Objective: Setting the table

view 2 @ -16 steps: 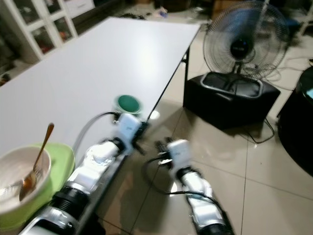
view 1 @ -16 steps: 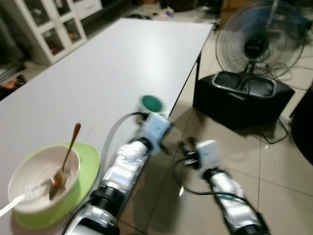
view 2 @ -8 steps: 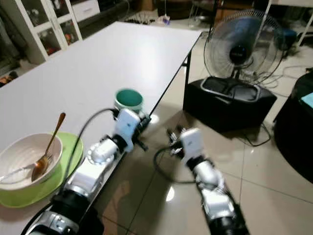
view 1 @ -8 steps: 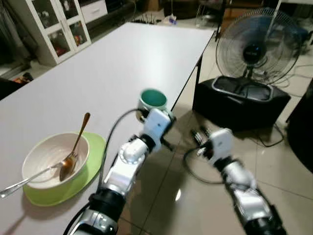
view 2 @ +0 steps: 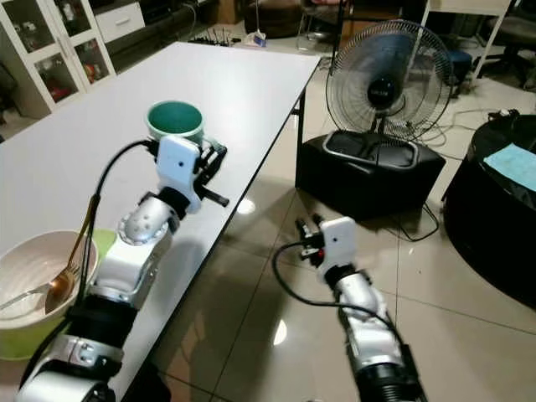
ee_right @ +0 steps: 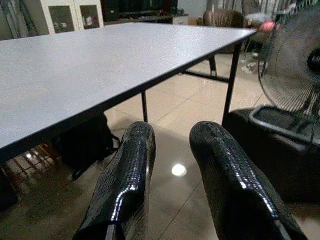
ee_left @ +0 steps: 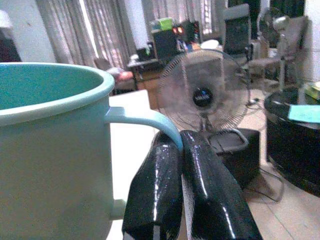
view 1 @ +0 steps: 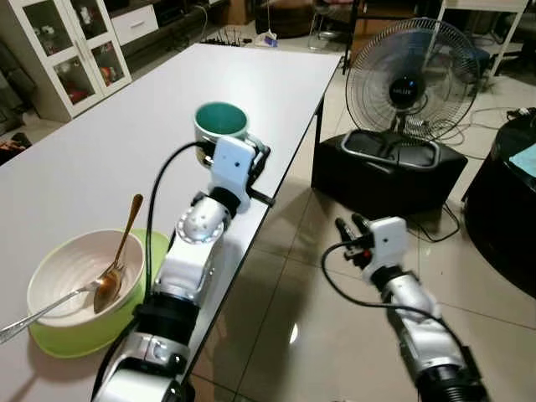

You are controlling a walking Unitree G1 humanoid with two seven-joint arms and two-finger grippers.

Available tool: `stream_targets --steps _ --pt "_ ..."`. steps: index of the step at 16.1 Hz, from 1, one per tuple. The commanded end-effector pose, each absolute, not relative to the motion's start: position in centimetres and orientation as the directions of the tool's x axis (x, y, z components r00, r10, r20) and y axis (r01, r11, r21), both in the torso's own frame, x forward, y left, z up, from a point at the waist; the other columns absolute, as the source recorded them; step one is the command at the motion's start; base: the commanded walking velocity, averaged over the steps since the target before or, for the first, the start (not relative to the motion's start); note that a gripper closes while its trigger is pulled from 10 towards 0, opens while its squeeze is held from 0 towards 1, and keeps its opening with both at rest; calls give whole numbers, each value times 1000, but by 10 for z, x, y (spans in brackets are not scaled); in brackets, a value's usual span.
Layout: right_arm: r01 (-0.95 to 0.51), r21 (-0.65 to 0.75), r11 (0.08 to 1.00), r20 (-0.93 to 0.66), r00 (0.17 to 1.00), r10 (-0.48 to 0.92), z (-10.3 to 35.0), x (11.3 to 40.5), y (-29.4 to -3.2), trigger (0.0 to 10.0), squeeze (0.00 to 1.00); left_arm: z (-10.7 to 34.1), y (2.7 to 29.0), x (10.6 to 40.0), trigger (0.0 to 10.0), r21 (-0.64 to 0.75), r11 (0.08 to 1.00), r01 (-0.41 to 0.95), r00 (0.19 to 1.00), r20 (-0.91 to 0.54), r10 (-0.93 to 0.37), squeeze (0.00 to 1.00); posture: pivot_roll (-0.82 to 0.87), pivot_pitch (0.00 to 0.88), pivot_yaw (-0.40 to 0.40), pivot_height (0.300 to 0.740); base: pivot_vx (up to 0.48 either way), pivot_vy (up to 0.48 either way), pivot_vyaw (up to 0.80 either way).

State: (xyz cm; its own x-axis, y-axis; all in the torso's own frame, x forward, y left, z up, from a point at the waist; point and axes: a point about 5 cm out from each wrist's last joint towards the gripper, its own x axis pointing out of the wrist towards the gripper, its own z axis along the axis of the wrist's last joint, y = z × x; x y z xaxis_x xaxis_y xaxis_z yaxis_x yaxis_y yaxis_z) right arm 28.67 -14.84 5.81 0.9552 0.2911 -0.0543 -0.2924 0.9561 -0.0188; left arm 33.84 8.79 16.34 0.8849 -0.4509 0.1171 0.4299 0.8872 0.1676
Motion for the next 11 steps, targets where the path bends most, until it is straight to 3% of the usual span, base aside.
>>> stream_targets --steps 1,7,11 --pt "-280 -6 960 -67 958 279 56 287 -148 10000 0 163 85 336 10000 187 878 441 879 108 -464 0 -15 0 82 740 0 0 0" --pt "-271 0 962 -71 960 271 51 284 -139 10000 0 128 97 333 10000 116 894 433 901 -31 -432 0 -51 0 130 740 0 0 0" --pt "-267 -20 964 -65 962 265 54 285 -142 10000 0 109 109 335 10000 75 920 385 921 -101 -377 0 -58 0 108 740 0 0 0"
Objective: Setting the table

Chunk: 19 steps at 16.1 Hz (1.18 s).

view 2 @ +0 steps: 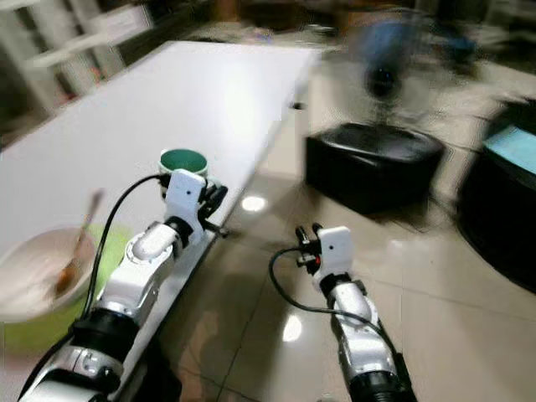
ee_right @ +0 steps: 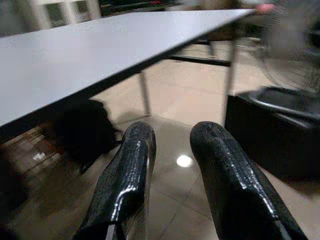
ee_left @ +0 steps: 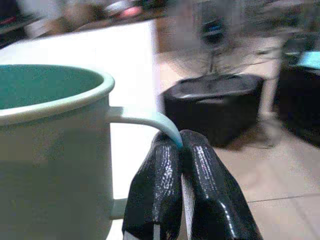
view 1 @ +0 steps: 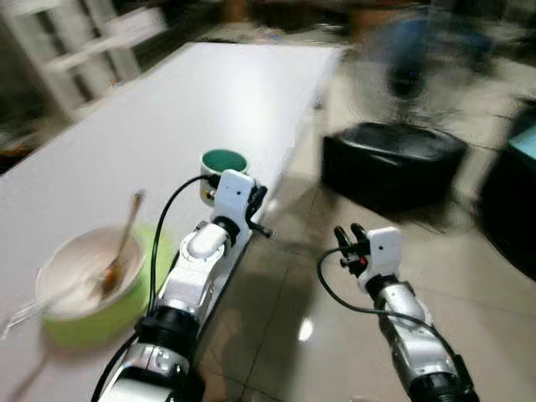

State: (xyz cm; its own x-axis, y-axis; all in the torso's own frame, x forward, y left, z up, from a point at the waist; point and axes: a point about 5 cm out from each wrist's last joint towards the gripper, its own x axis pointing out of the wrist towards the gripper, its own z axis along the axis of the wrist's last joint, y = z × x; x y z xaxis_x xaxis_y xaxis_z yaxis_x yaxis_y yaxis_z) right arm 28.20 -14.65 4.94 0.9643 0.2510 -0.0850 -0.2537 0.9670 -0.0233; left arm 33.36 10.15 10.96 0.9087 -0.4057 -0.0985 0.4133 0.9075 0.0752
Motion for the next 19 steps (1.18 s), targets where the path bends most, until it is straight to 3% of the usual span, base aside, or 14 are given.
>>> stream_targets --steps 1,10,19 --pt "-278 -28 960 -69 959 275 55 285 -142 10000 0 105 111 334 10000 75 924 375 924 -110 -366 0 -56 0 92 740 0 0 0" --pt "-346 -69 936 -106 935 338 57 288 -148 10000 0 91 100 326 10000 36 941 338 938 -102 -333 0 -41 0 -21 740 0 0 0" --pt "-368 -85 926 -118 927 357 58 294 -143 10000 0 87 97 321 10000 6 940 340 936 -95 -338 0 -26 0 -28 740 0 0 0"
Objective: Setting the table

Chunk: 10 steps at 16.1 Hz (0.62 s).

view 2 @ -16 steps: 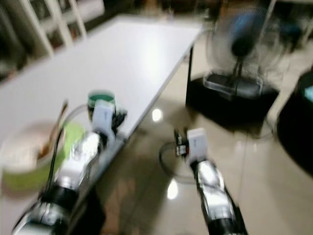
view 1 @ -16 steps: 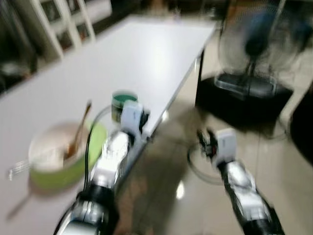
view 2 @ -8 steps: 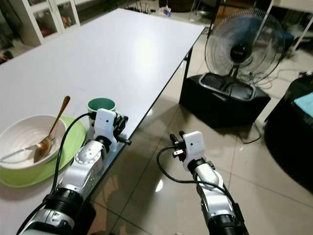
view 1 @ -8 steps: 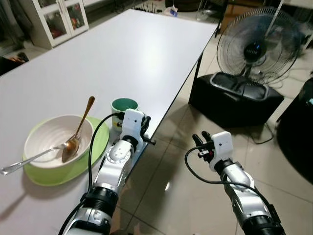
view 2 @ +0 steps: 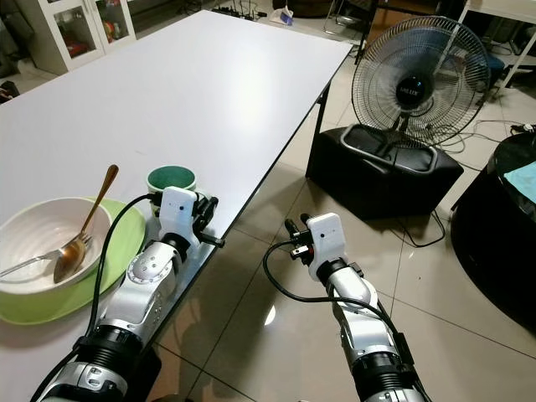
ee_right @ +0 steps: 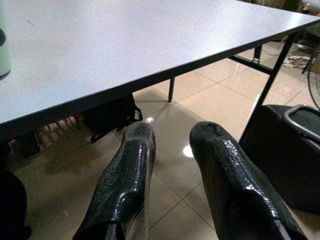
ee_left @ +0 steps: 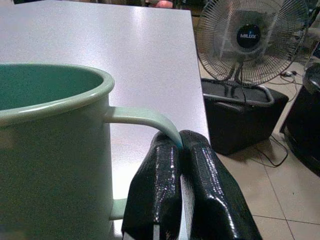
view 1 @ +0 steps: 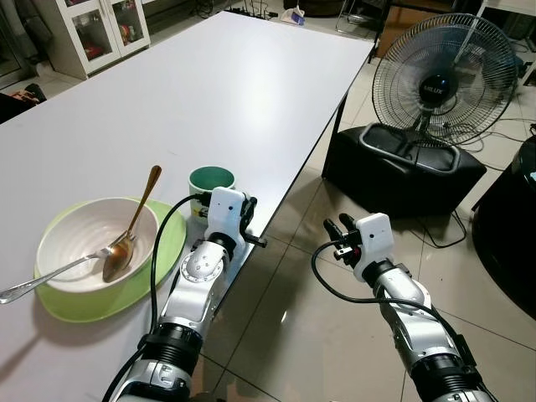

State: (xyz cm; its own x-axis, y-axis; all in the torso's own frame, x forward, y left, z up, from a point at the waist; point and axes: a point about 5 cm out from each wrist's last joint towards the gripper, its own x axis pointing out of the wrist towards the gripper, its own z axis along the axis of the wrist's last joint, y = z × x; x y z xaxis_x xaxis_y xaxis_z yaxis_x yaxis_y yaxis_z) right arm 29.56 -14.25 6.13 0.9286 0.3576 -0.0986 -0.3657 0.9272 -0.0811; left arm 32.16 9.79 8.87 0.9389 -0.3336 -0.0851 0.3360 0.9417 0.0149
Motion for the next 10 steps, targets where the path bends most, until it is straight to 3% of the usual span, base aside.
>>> stream_targets --steps 1,4,8,9,10 --pt "-363 -90 927 -121 928 352 57 294 -144 10000 0 85 95 320 10000 -6 940 341 935 -101 -340 0 -28 0 -28 740 0 0 0" --pt "-349 -116 930 -147 932 332 55 296 -144 10000 0 83 86 317 10000 -87 923 375 917 -111 -383 0 -31 0 -25 740 0 0 0" --pt "-352 -143 925 -203 925 320 49 296 -143 10000 0 80 90 318 10000 -21 938 345 929 -133 -345 0 -30 0 -18 740 0 0 0" --pt "-351 -145 925 -205 925 319 48 295 -143 10000 0 81 92 318 10000 -21 944 330 936 -123 -330 388 -30 0 -18 740 0 0 0" --pt "-351 -147 925 -205 925 319 47 295 -142 10000 0 82 93 319 10000 -24 945 326 937 -121 -327 1000 -32 0 -12 740 0 0 0"
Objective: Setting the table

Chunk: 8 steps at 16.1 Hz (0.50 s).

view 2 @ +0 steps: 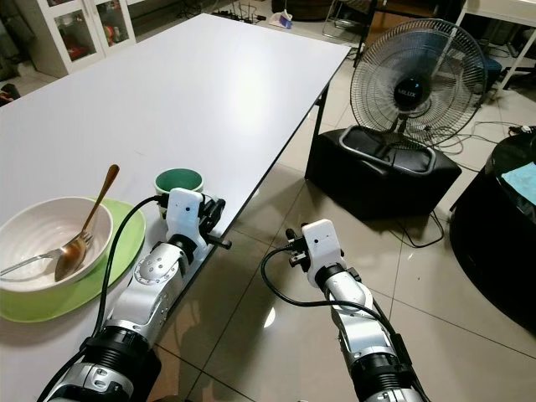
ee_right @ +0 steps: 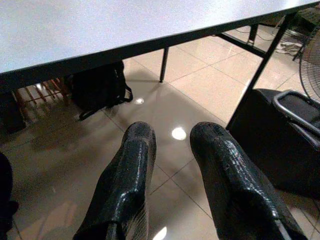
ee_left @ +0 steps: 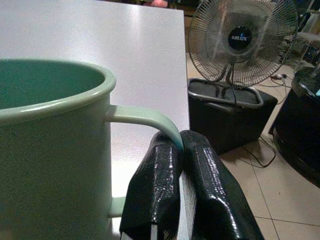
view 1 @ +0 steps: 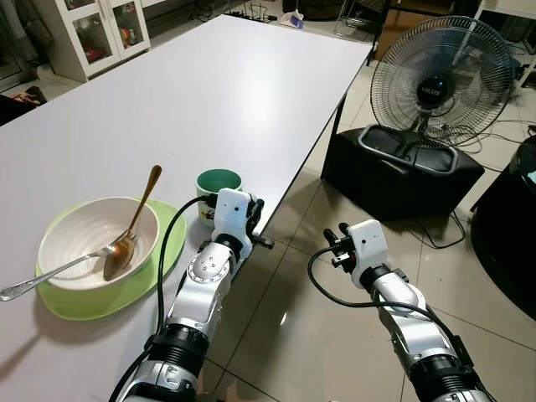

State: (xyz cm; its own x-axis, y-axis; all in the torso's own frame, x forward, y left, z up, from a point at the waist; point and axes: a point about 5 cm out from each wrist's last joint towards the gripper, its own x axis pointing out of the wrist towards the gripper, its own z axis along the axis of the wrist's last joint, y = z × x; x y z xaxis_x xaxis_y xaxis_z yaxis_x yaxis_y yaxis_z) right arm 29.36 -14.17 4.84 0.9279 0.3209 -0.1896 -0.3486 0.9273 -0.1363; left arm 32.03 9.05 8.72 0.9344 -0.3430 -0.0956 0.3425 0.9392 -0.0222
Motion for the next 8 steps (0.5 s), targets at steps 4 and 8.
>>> stream_targets --steps 4,8 --pt "-356 -148 923 -203 924 323 46 292 -140 10000 0 81 93 319 10000 -18 945 326 938 -122 -326 1000 -34 0 -11 740 0 0 0" --pt "-359 -151 921 -209 922 325 45 290 -140 10000 0 80 93 319 10000 -2 944 330 934 -140 -327 0 -36 0 -11 740 0 0 0"
